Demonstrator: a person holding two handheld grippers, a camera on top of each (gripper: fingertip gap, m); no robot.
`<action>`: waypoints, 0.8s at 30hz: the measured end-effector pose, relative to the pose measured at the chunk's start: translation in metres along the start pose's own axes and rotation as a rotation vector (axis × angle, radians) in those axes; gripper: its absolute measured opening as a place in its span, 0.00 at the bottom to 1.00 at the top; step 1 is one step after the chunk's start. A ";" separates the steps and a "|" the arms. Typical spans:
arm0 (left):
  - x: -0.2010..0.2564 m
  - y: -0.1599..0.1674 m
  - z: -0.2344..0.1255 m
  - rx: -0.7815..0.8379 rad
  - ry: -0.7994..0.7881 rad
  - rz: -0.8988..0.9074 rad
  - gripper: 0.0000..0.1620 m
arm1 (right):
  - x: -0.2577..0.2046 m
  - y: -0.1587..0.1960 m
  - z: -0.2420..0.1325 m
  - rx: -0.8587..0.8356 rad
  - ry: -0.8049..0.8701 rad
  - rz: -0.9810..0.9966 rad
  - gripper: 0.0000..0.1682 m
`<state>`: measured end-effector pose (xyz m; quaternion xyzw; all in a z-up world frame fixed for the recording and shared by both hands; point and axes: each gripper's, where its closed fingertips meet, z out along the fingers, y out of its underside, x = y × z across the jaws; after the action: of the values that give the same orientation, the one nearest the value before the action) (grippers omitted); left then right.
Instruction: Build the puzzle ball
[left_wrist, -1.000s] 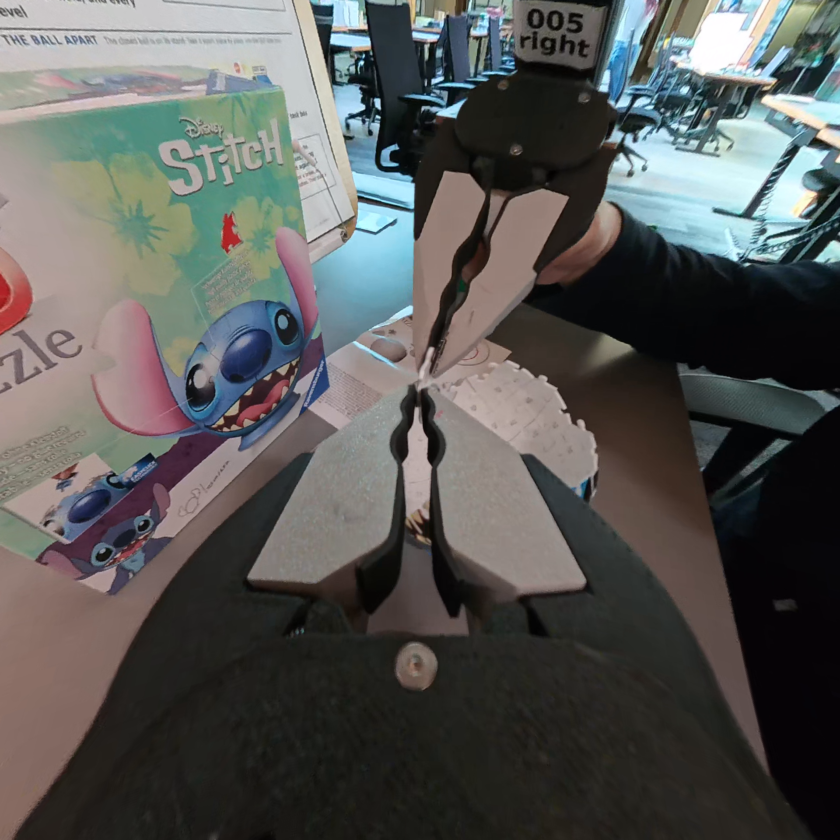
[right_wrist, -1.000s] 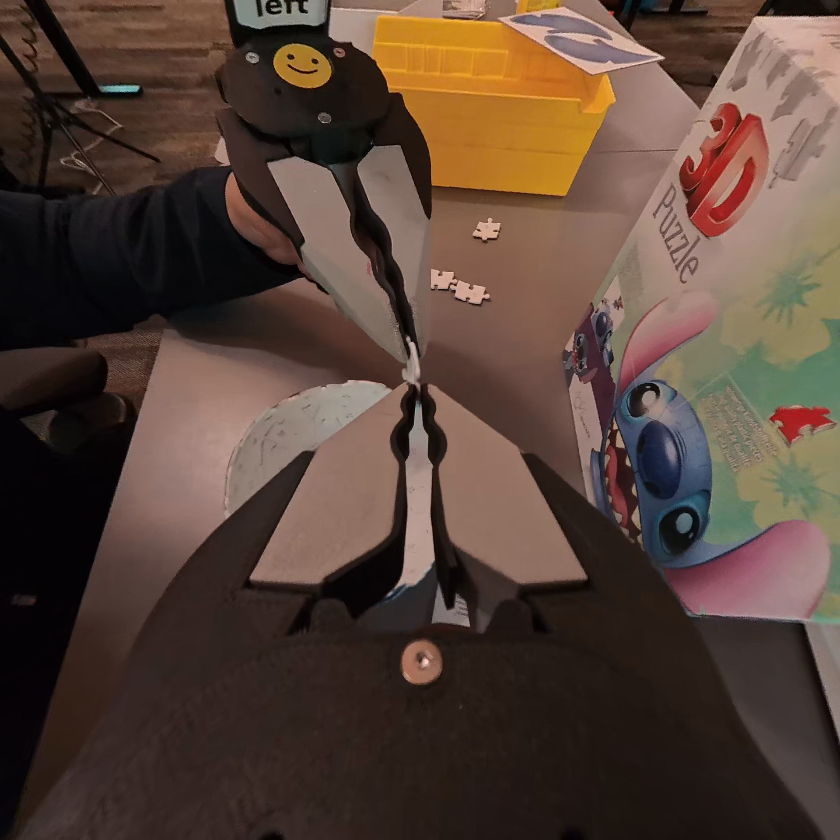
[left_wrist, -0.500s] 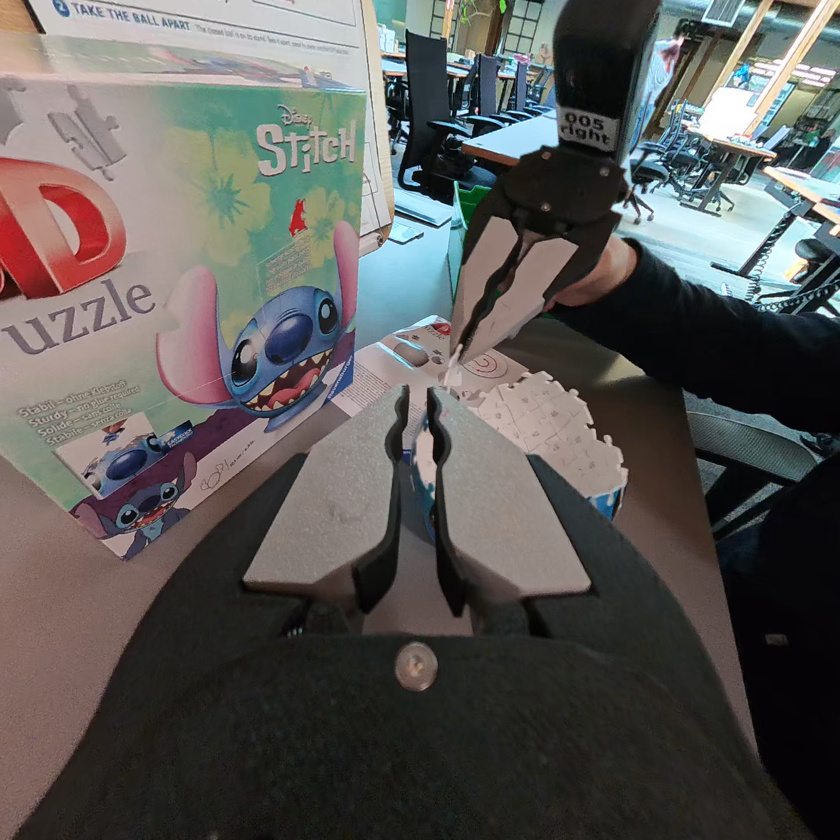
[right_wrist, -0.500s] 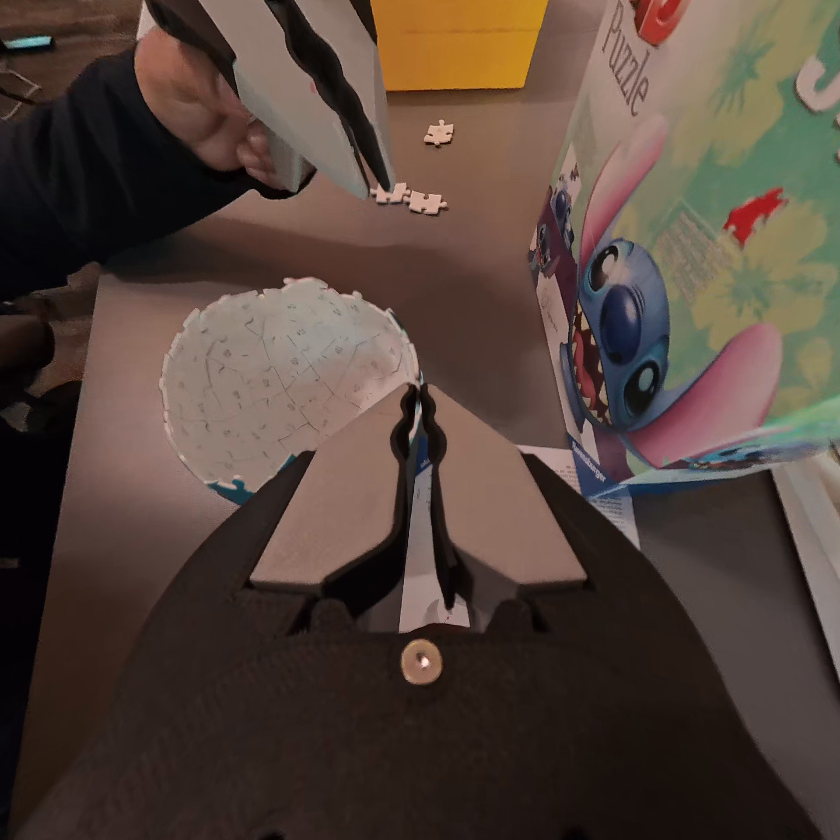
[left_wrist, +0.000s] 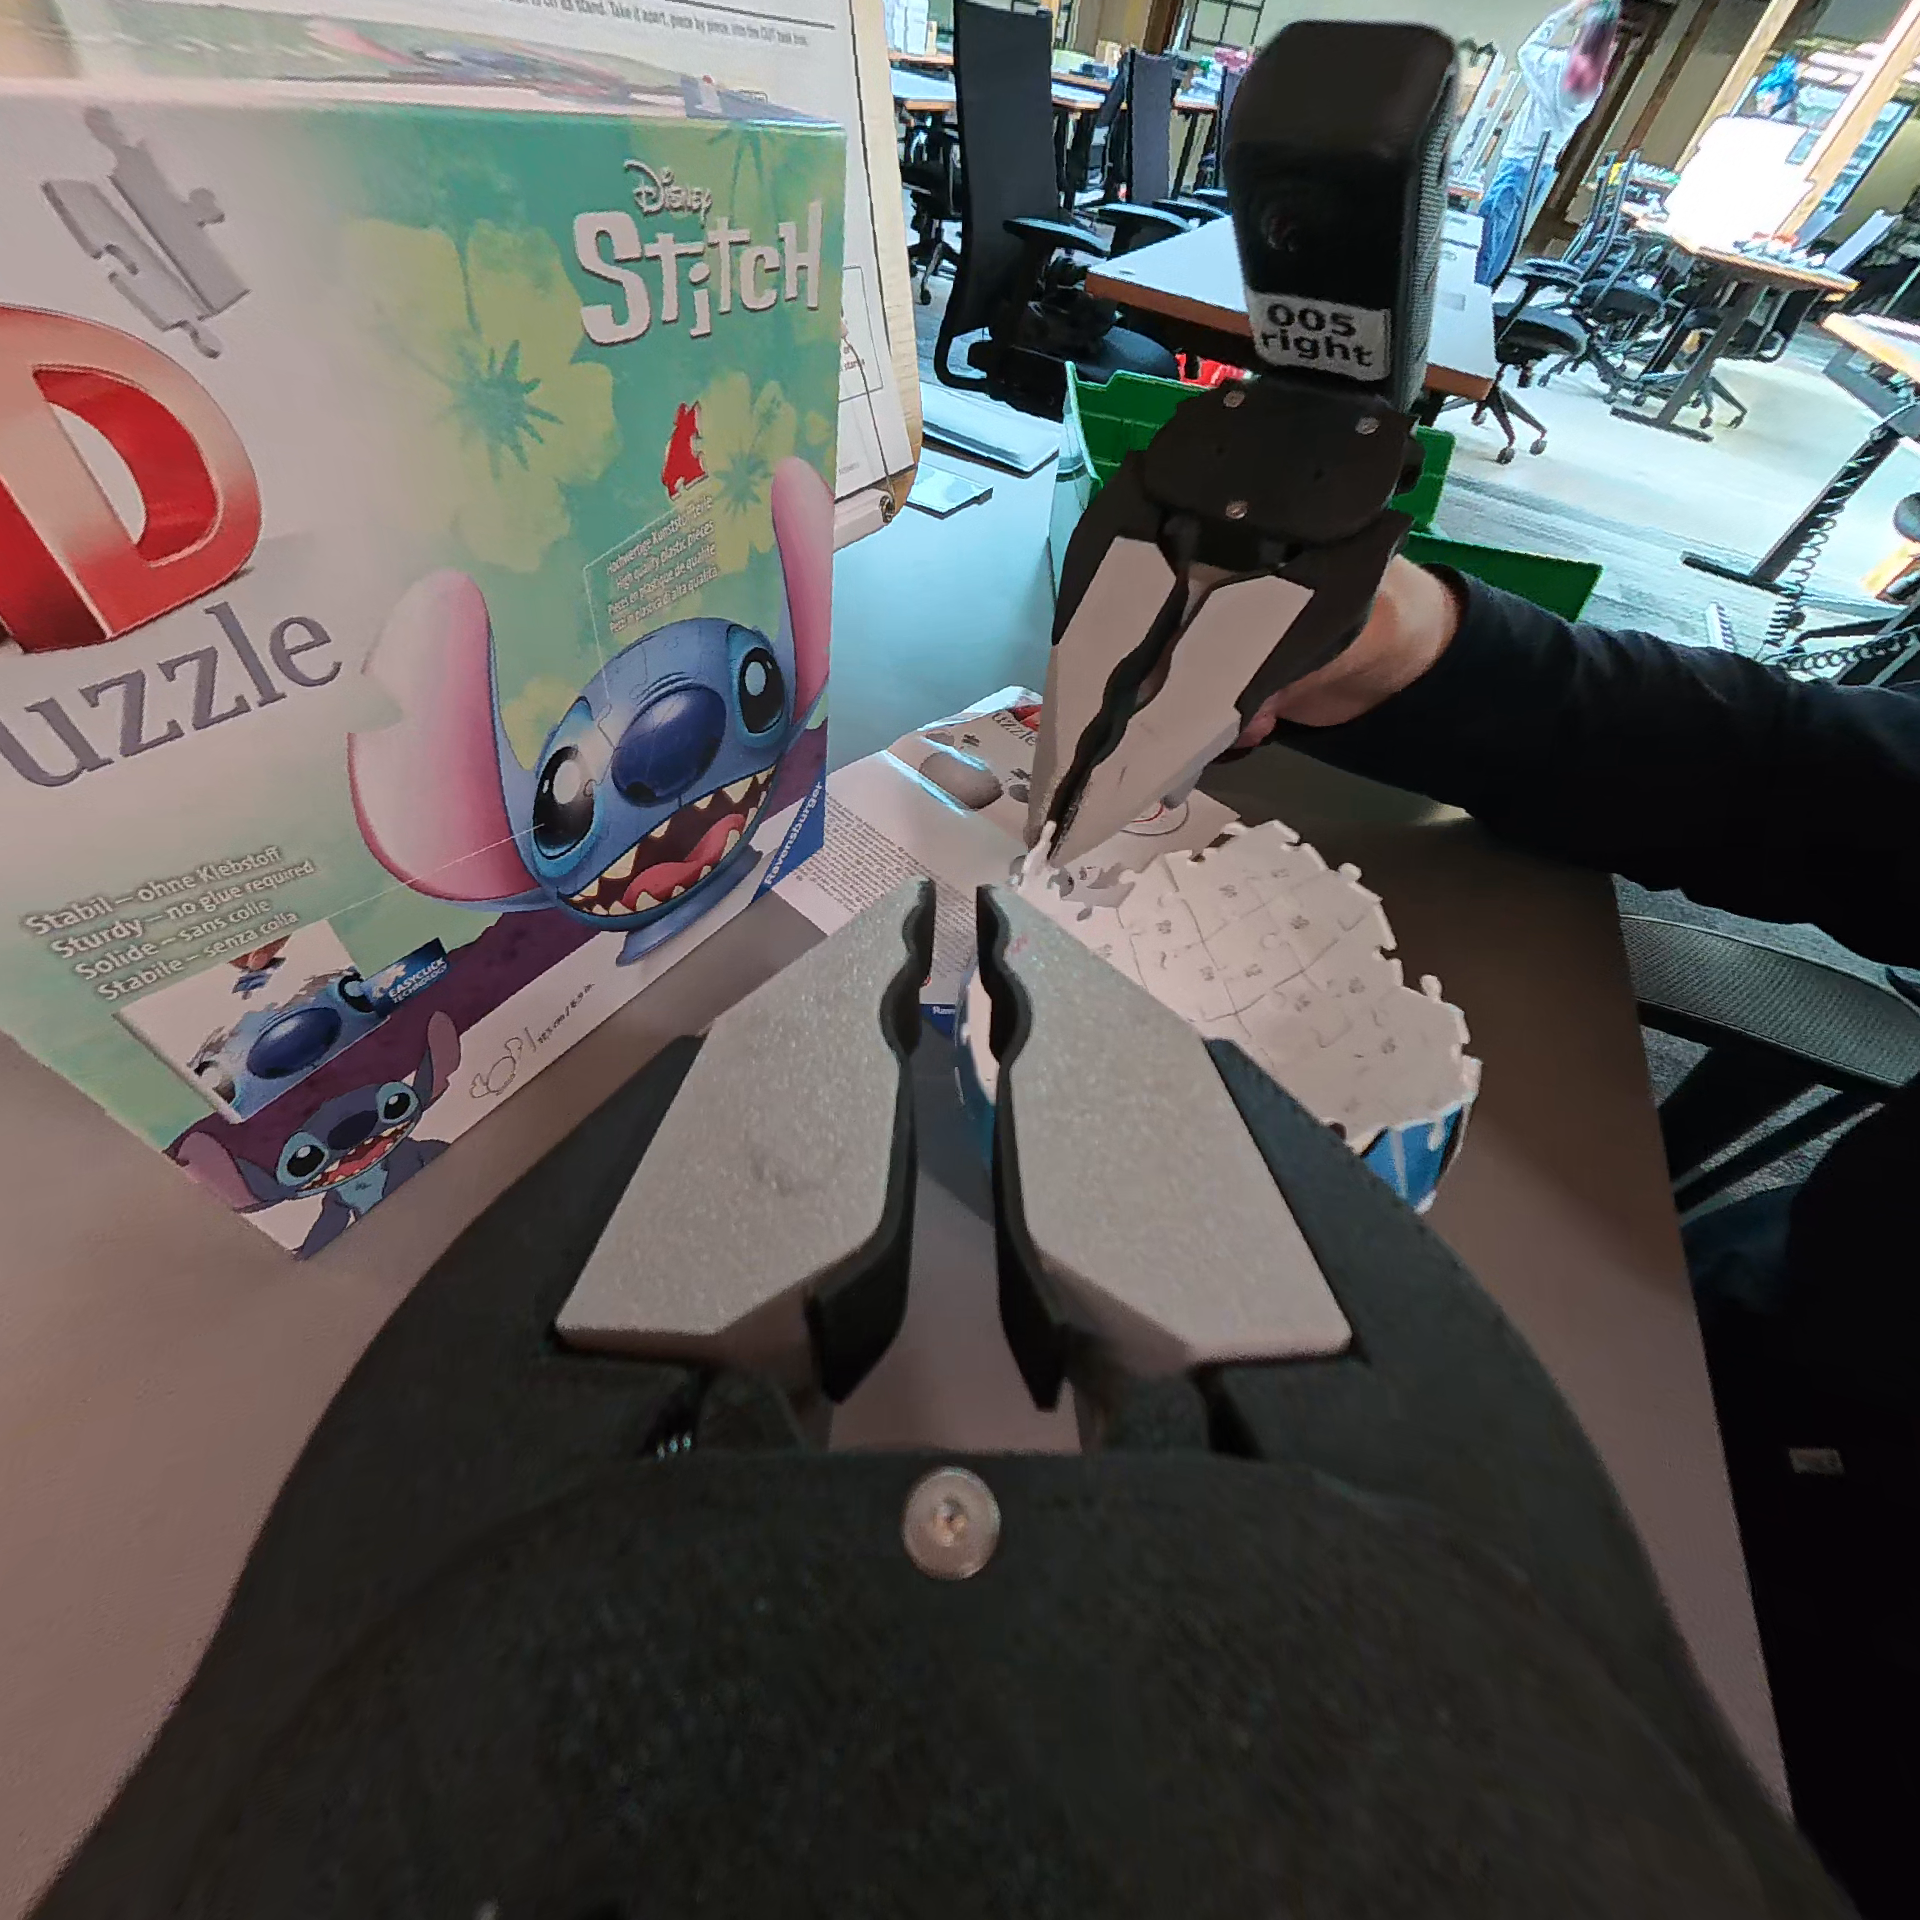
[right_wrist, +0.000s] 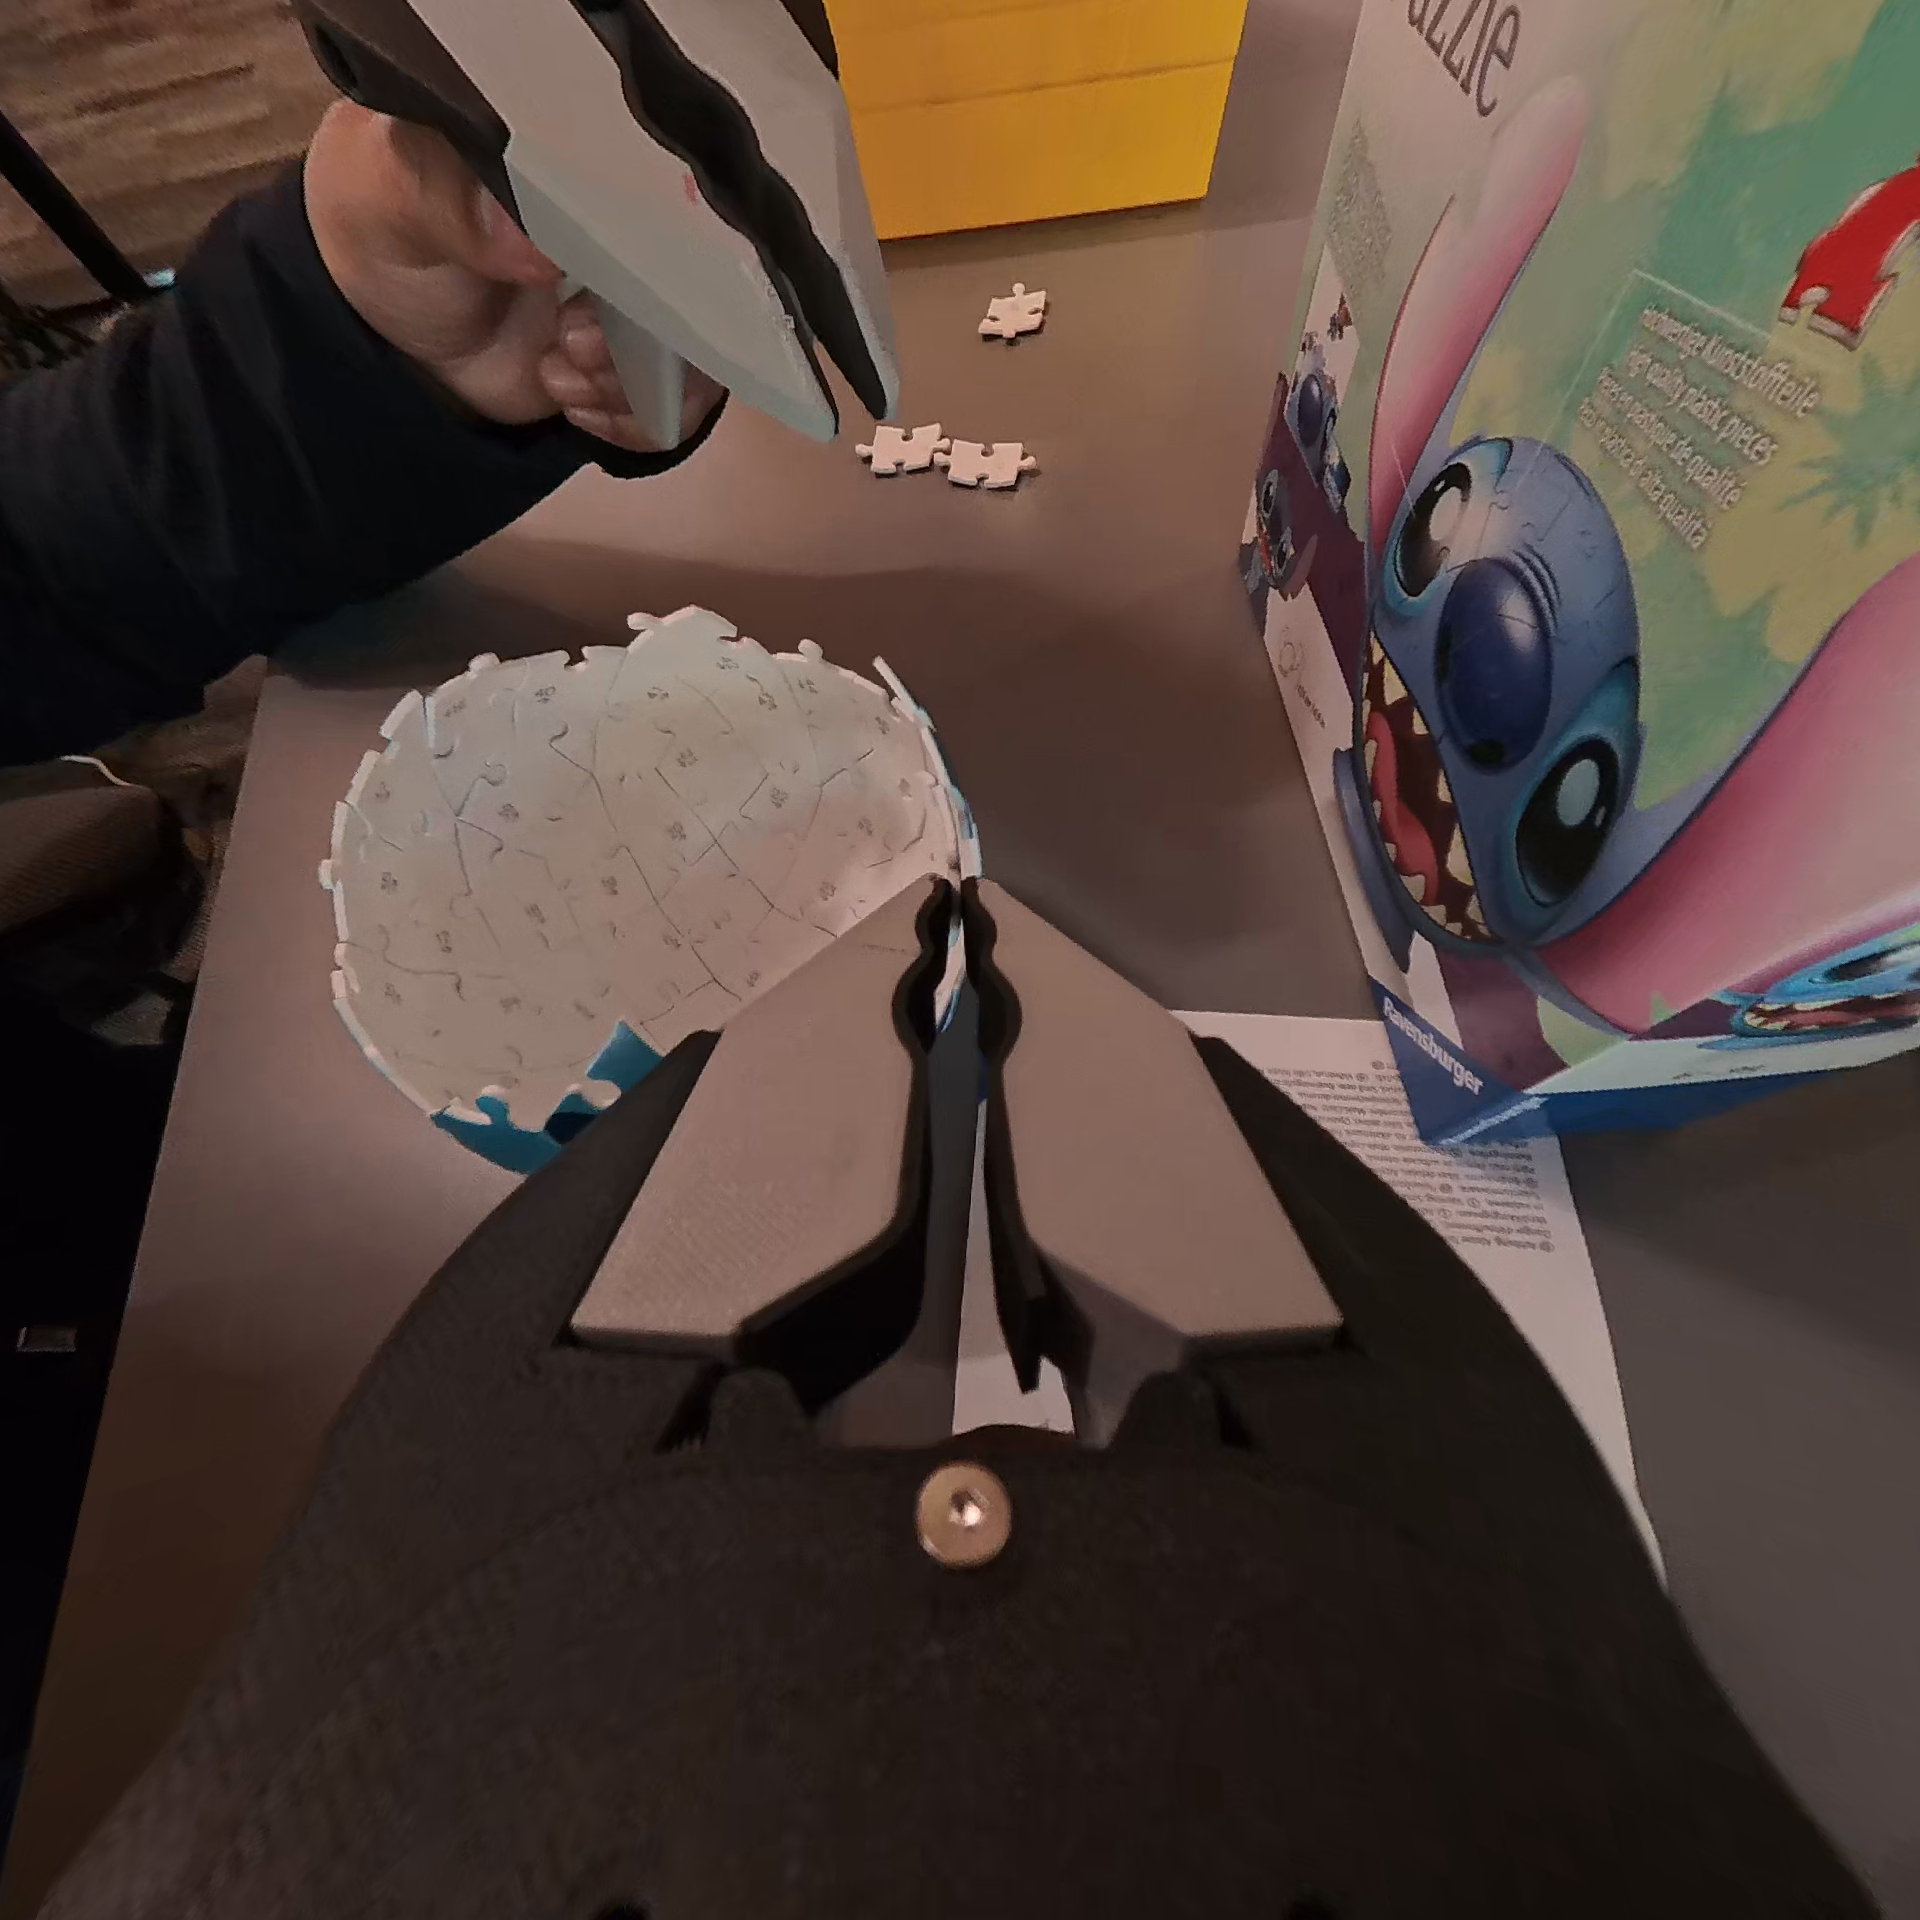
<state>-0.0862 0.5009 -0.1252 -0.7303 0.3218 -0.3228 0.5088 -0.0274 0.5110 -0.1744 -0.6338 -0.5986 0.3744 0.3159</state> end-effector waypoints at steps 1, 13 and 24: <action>-0.001 0.000 0.000 0.000 -0.002 -0.003 0.03 | 0.001 0.001 0.001 0.000 0.004 0.000 0.00; -0.001 0.003 0.002 -0.016 -0.004 -0.005 0.03 | 0.000 -0.001 0.004 0.044 0.015 -0.020 0.00; -0.003 0.004 0.002 -0.019 -0.009 -0.006 0.03 | -0.002 -0.003 0.002 0.055 0.000 -0.017 0.00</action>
<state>-0.0866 0.5029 -0.1304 -0.7376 0.3205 -0.3179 0.5022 -0.0309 0.5094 -0.1727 -0.6197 -0.5933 0.3883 0.3364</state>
